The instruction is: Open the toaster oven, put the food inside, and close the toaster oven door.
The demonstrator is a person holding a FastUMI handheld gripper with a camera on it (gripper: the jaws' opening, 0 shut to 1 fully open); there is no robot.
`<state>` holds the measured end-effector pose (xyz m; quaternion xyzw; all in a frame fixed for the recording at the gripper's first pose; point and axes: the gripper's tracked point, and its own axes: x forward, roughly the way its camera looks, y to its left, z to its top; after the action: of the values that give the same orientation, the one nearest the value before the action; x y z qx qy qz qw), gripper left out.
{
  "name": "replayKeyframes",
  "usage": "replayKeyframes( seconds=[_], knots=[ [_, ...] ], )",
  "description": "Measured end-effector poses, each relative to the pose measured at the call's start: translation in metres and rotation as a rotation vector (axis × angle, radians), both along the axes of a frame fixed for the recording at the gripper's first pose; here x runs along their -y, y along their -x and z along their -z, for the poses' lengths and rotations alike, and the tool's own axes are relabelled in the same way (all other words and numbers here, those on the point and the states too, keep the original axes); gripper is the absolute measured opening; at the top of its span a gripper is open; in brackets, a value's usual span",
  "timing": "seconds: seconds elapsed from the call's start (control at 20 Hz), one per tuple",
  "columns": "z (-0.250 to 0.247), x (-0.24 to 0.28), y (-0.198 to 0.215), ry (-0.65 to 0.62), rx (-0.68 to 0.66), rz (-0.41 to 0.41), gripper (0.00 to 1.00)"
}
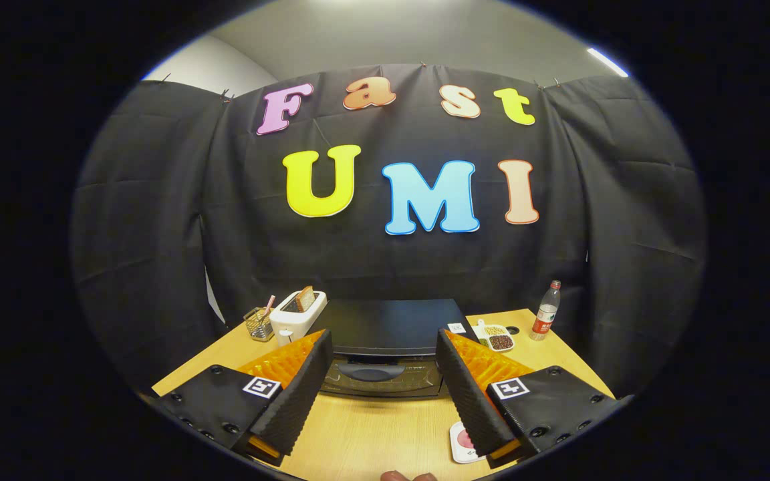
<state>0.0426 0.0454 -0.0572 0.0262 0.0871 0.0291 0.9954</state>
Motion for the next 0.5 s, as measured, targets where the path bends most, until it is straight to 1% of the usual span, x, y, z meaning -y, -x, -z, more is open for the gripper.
replayKeyframes(
  seconds=[0.15, 0.35, 0.5],
  knots=[
    [0.014, -0.01, -0.022, -0.028, -0.025, -0.001, 0.98],
    [0.037, -0.031, -0.063, -0.047, -0.079, -0.018, 0.98],
    [0.07, -0.044, -0.093, -0.037, -0.127, -0.018, 0.98]
  ],
)
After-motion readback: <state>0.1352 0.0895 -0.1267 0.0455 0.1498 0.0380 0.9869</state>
